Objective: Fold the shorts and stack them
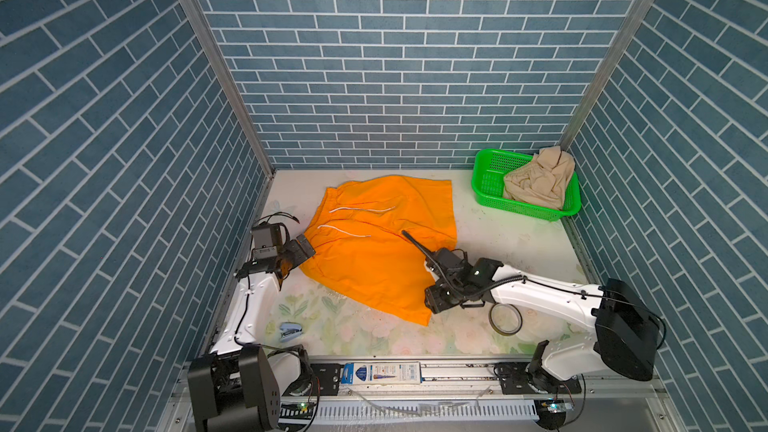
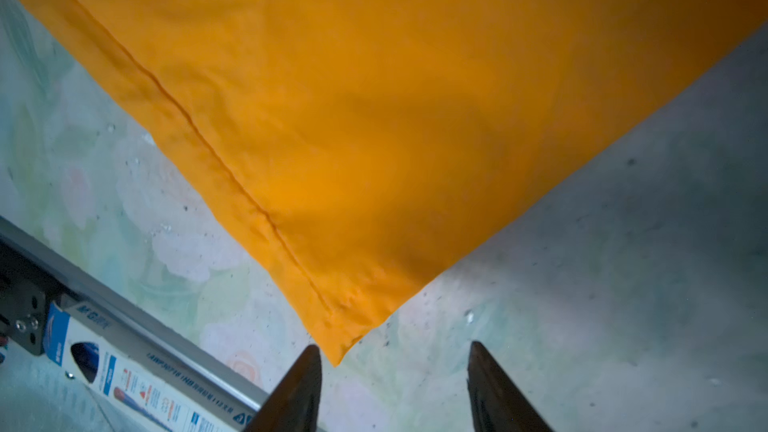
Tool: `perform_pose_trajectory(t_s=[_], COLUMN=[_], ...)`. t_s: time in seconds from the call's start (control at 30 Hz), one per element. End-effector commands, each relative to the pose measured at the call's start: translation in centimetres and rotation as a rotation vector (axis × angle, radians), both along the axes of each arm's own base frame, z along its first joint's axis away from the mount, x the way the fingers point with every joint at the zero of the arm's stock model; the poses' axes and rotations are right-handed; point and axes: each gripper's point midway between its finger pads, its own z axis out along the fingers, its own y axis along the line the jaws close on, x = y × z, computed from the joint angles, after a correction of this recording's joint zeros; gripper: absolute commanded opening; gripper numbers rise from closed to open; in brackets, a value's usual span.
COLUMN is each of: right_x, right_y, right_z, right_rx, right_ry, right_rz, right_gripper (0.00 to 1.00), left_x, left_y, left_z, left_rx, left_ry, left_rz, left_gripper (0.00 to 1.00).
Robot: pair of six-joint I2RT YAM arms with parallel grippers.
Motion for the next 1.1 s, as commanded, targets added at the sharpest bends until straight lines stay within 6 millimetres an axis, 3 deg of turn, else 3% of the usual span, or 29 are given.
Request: perform_pose_trajectory(t_s=[0.0,0.17,0.33,0.43,0.53,0.6,0.7,0.87,1.07], right_x=[-0.6,-1.9,-2.1,-2.1,-2.1,-2.1,-2.3,-3.2,-3.7], right_y=[0.6,1.8,2.4,2.1,1.5,0.6,-1.8,-6.1,-9.5], right_z=[-1.2,-2.9,-4.3,-4.8,-4.8,-4.5,-4.1,-3.7,-3.1], right_rx=[-0.035,-0.064,-0.079,-0.091,-0.075,-0.078,-0.103,-0.133,-0.069], right_ry=[-0.001,0.015,0.035,0.036,0.029,0.028,0.025,0.04,0.041], right_rz=[-0.115,-0.104,-0.144,-0.159,-0.178,-0.193,-0.231,-0.298,-0.382], right_gripper=[0.58,0.56,0.48,0.34,0.11,0.0,0.0,0.0,0.0], left_x=[-0.3,-0.9,-1.5,-1.4,-1.1,-1.0,-0.9,-0.9,-1.7], left_y=[-0.2,-1.0,-0.5,-0.2,0.1,0.2,0.4,-0.9,-1.7], left_z=[-0.2,-0.9,-1.5,-1.2,-0.8,-1.0,-1.8,-4.1,-5.4], left_rx=[-0.046,-0.063,-0.042,-0.04,-0.025,-0.015,-0.012,-0.084,-0.106], left_ry=[0.001,0.033,0.064,0.052,0.042,0.033,0.037,0.082,0.128], left_rz=[0.012,-0.039,-0.025,-0.014,-0.013,-0.022,-0.019,-0.062,-0.105], left_gripper=[1.0,1.0,1.0,1.0,1.0,1.0,0.99,0.86,0.75])
